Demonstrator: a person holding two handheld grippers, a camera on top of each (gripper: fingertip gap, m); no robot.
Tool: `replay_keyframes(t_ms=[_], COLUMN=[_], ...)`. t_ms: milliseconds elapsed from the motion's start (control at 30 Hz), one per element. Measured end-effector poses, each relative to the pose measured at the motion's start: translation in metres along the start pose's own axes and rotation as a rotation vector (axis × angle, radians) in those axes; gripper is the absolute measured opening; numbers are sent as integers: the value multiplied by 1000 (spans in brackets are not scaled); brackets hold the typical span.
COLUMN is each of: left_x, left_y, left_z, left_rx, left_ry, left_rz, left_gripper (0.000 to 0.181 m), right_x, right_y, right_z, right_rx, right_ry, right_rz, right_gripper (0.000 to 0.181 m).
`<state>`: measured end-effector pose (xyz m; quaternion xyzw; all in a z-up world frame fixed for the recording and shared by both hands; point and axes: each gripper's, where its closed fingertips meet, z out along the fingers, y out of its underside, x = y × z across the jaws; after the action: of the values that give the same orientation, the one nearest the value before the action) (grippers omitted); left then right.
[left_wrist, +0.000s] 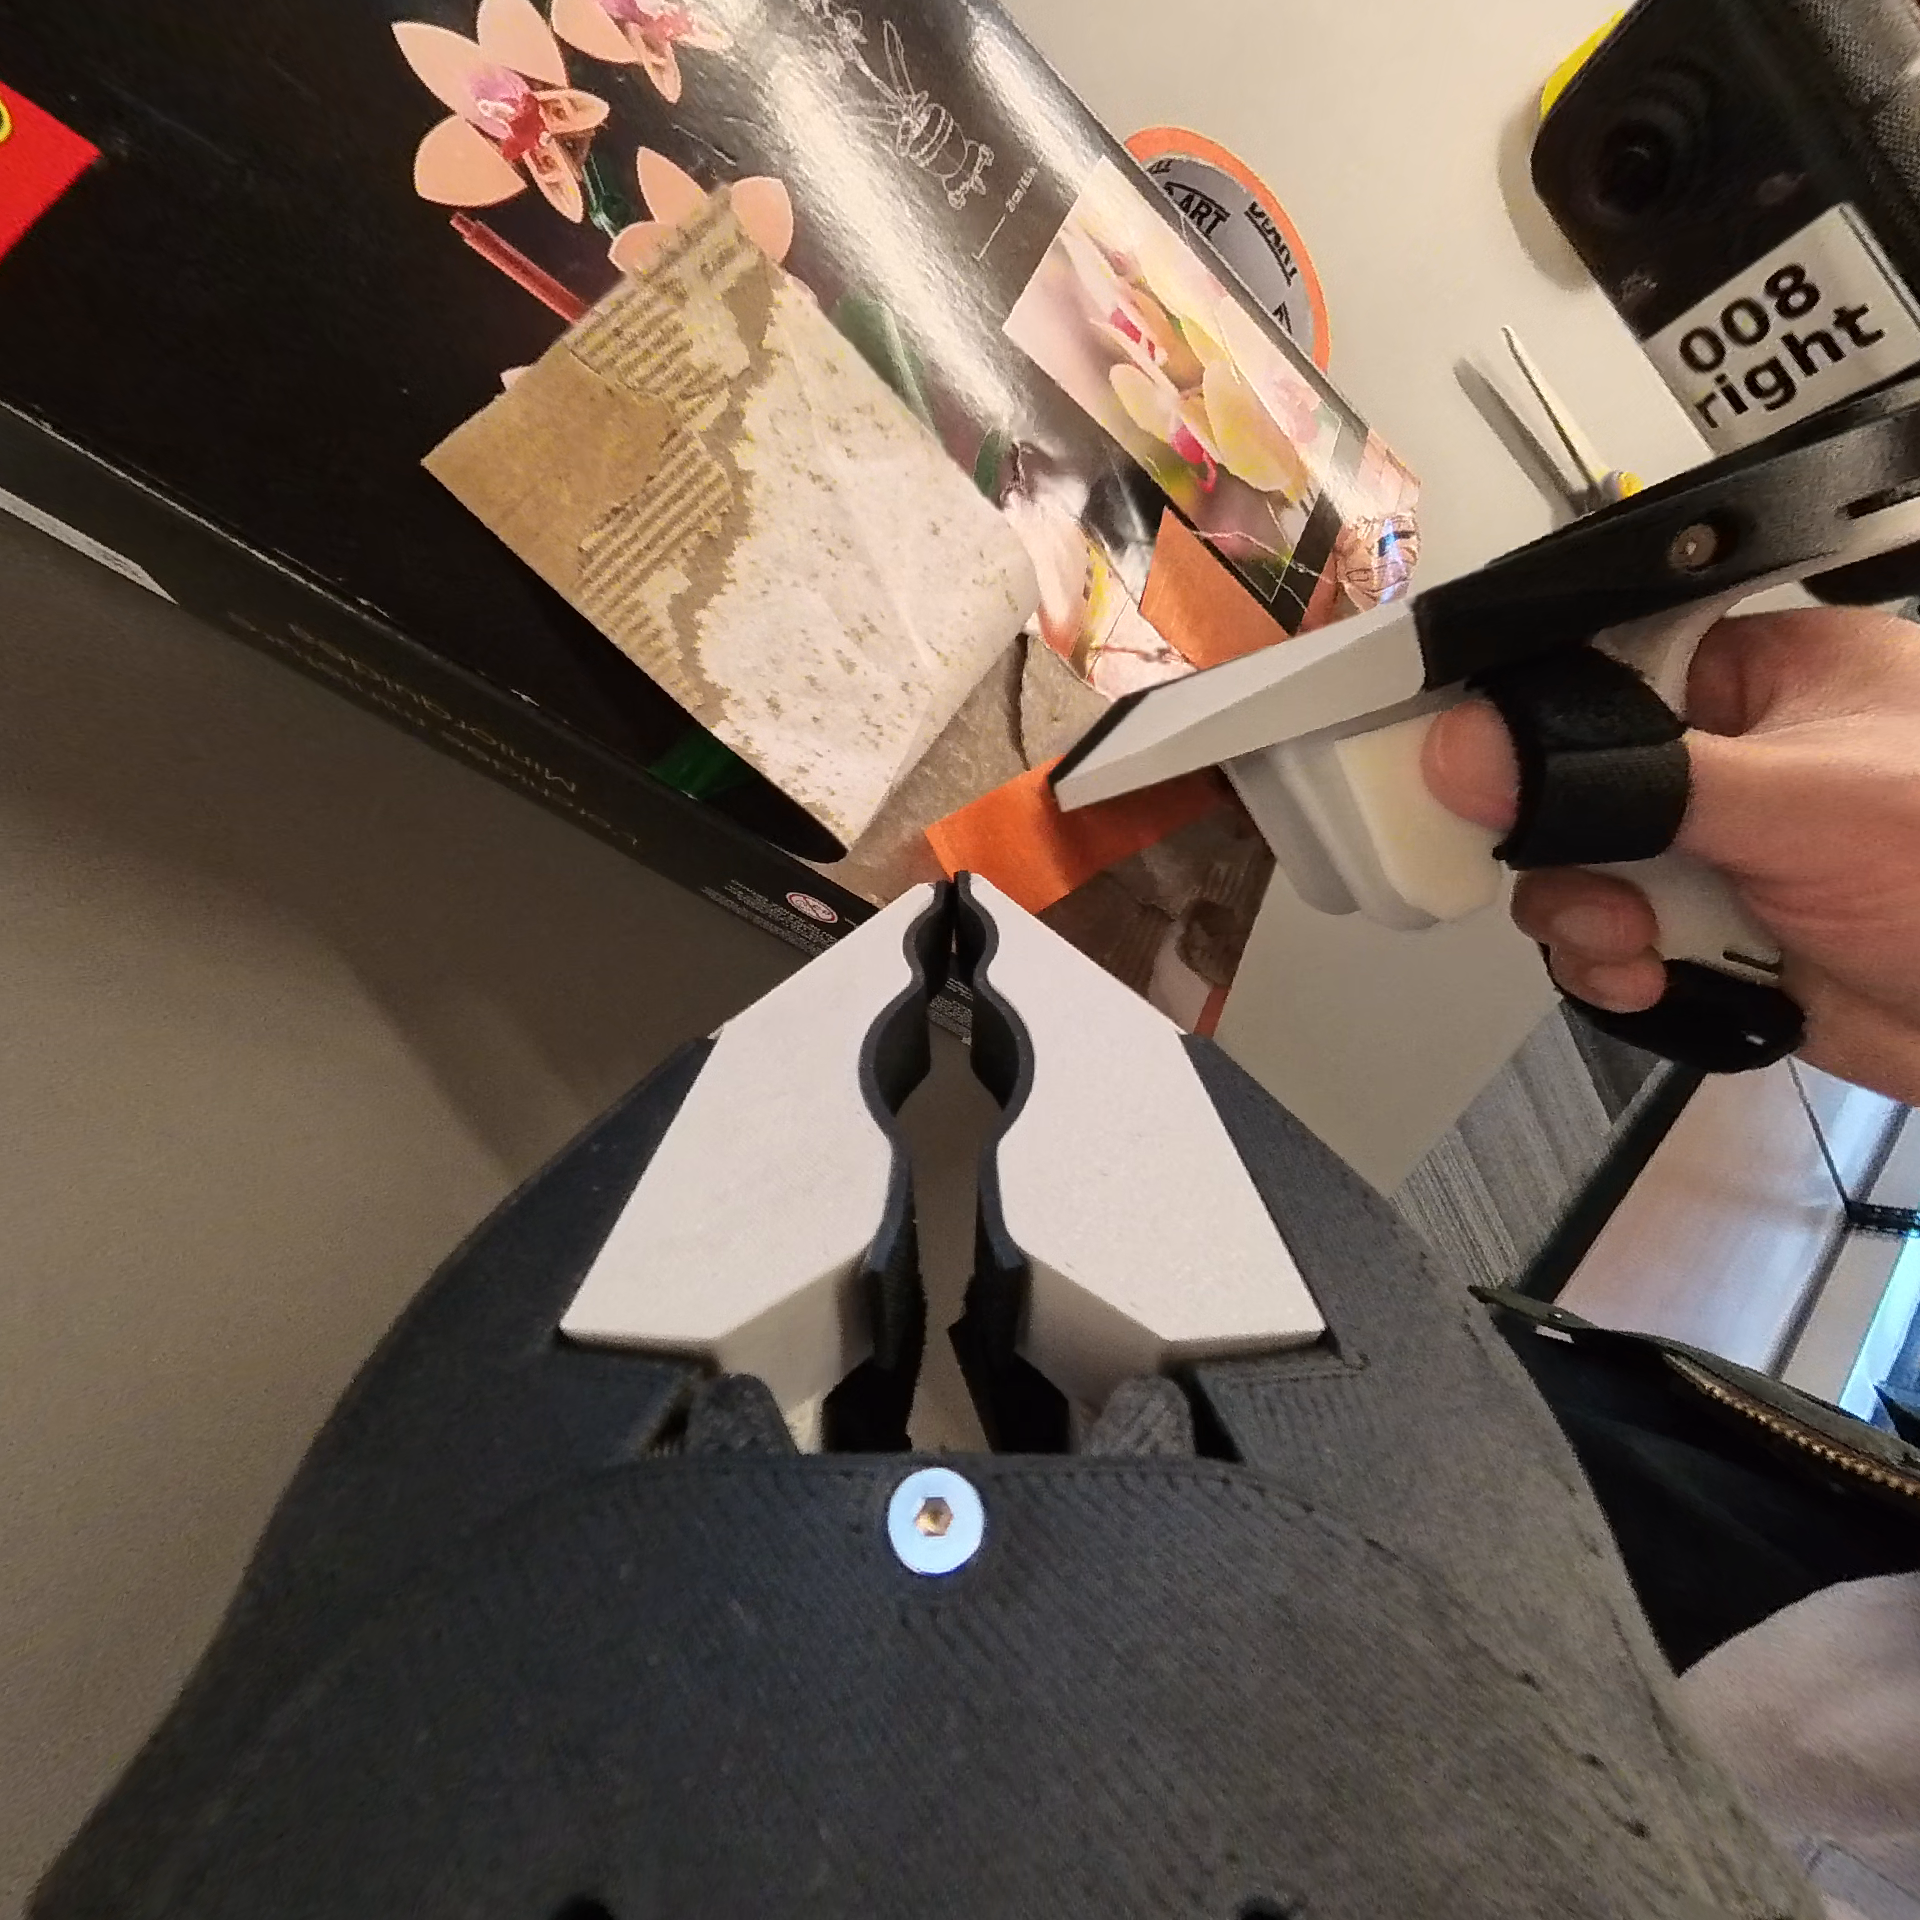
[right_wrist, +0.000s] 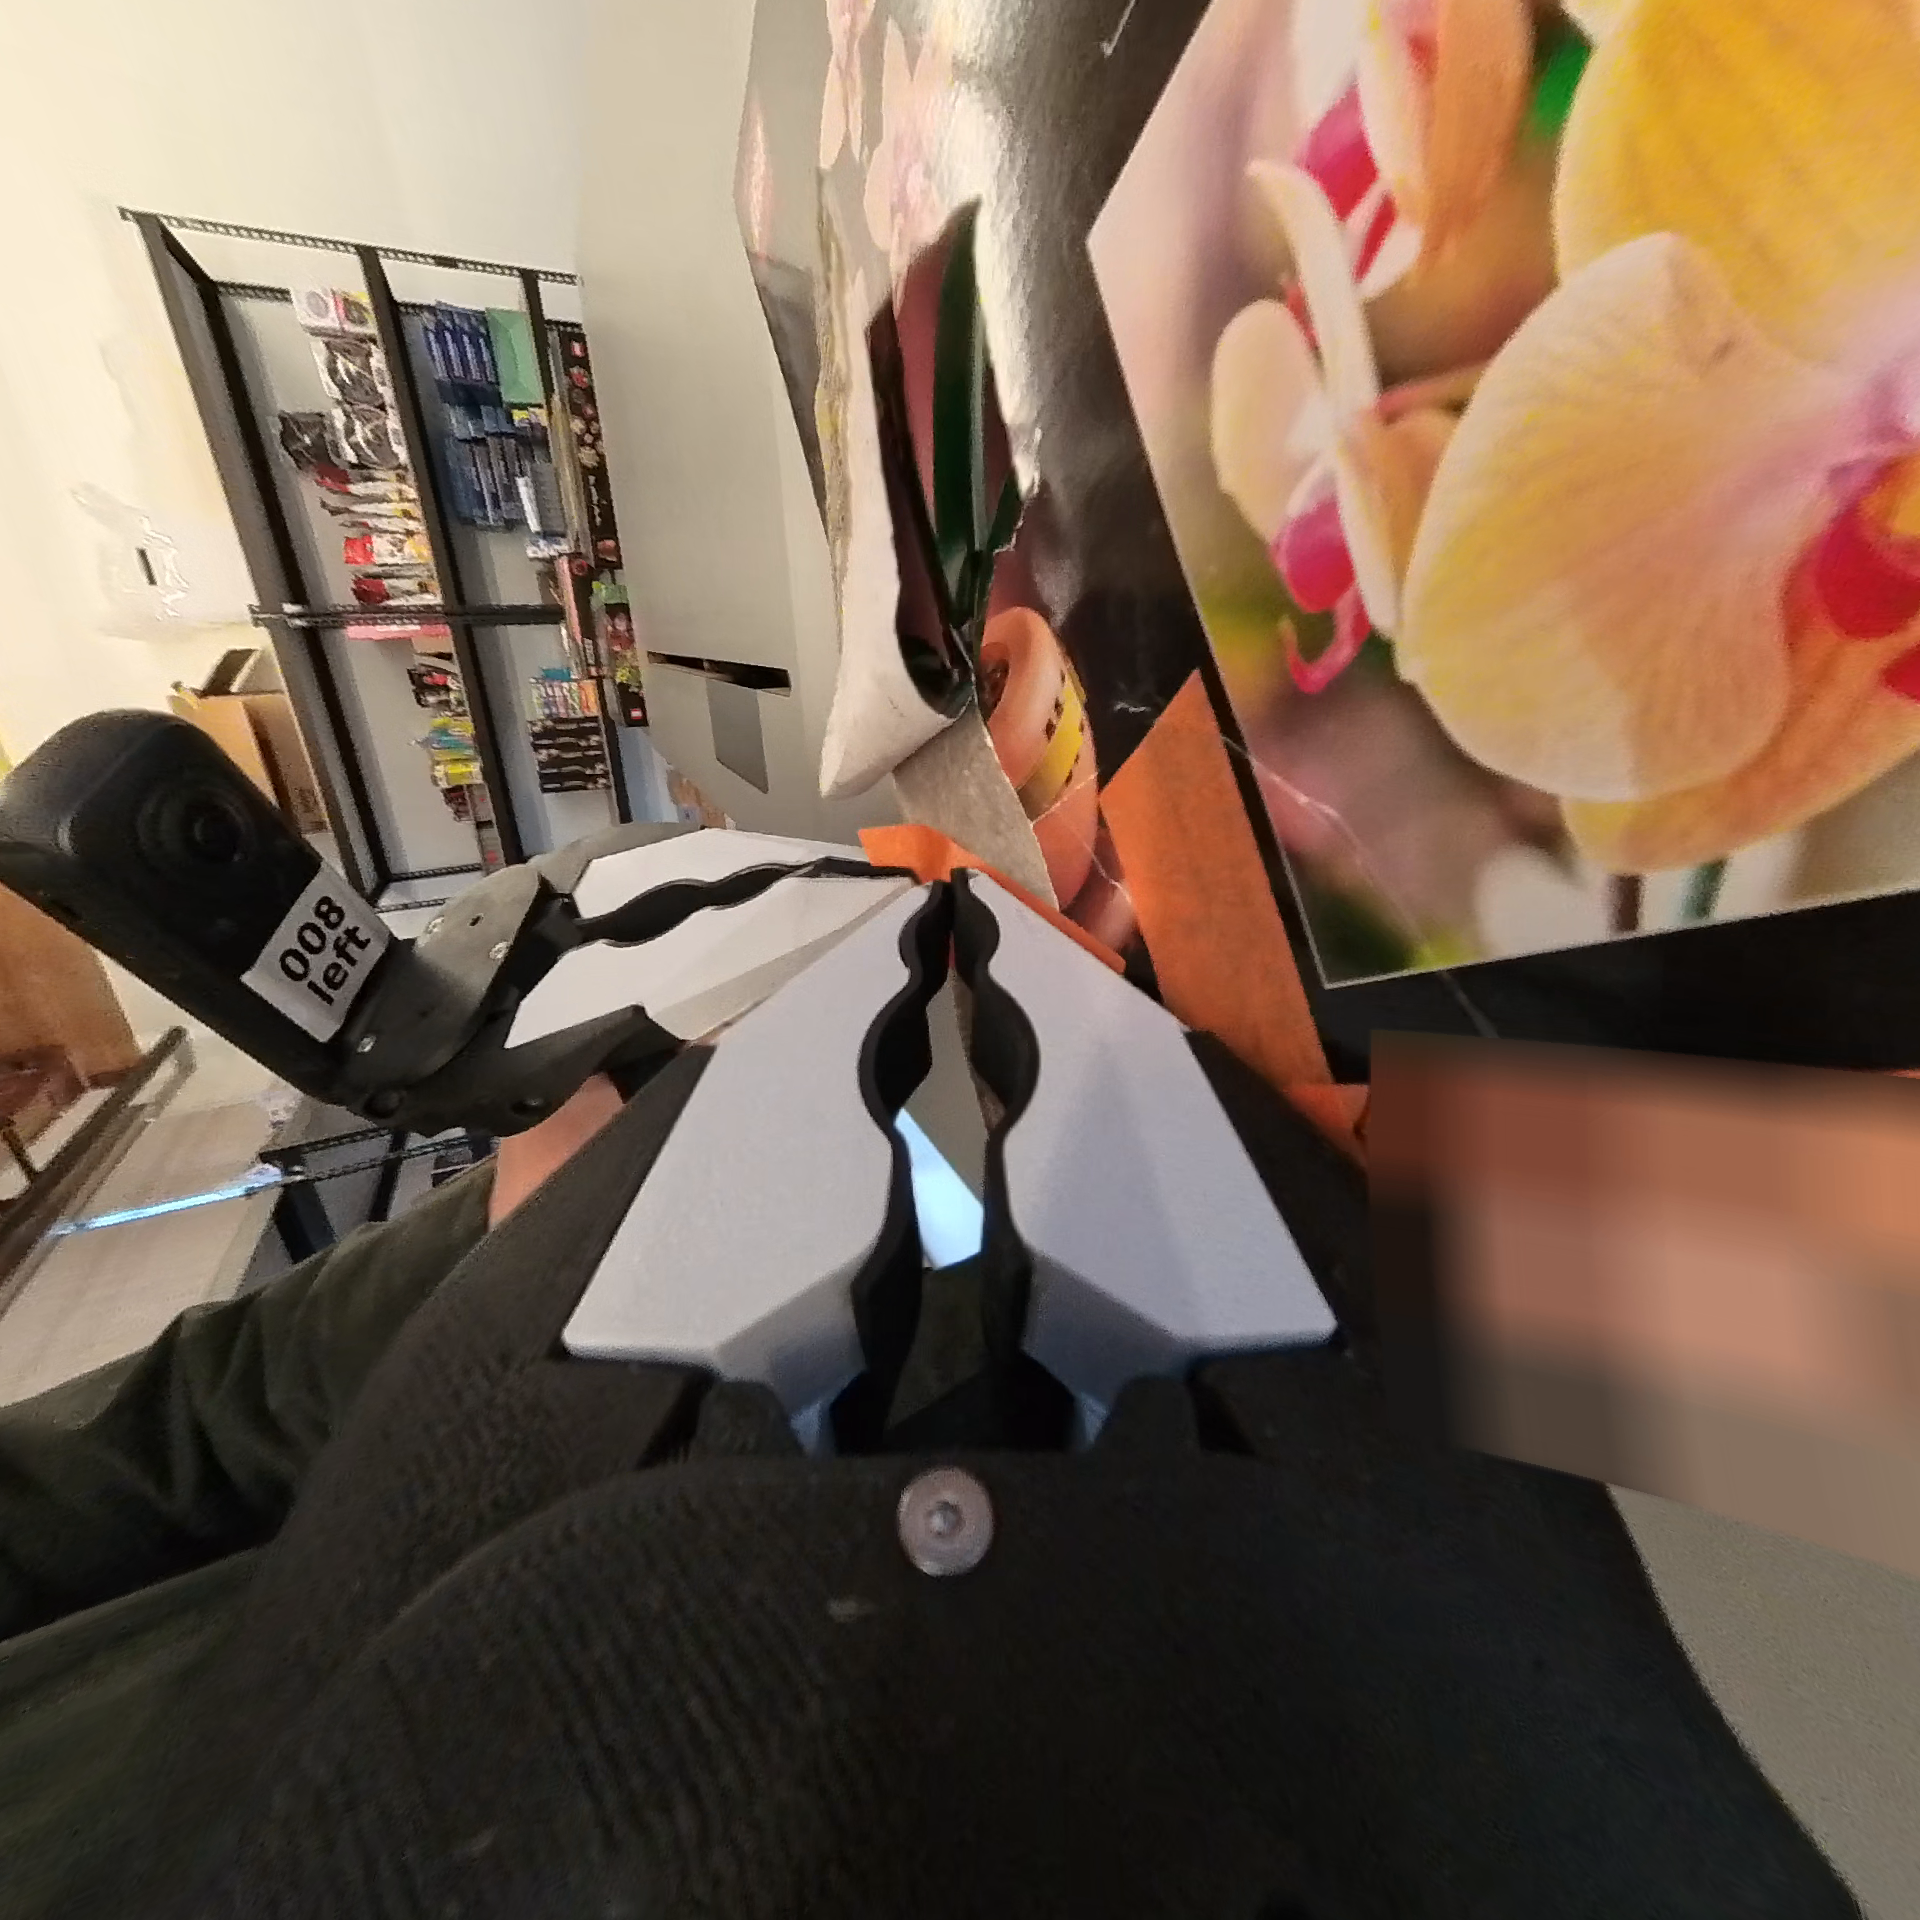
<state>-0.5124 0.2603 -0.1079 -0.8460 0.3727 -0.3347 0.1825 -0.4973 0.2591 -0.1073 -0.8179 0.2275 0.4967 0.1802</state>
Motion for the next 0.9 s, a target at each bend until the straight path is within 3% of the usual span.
replay_keyframes(t_ms=[300,500,900], left_x=[-2,-7,-8], left_y=[-2,-5,-4], left_z=[0,-1,-3], left_rx=[-4,-9,-55], left_ry=[8,8,22], left_rz=[-1,-9,-33], left_gripper=[0,0,0], right_x=[1,5,3], right_y=[-7,4,4], right_z=[1,1,0], right_rx=[55,-56,-49], right_ry=[-15,92,5], right_rz=[-1,-183,-110], right_gripper=[0,0,0])
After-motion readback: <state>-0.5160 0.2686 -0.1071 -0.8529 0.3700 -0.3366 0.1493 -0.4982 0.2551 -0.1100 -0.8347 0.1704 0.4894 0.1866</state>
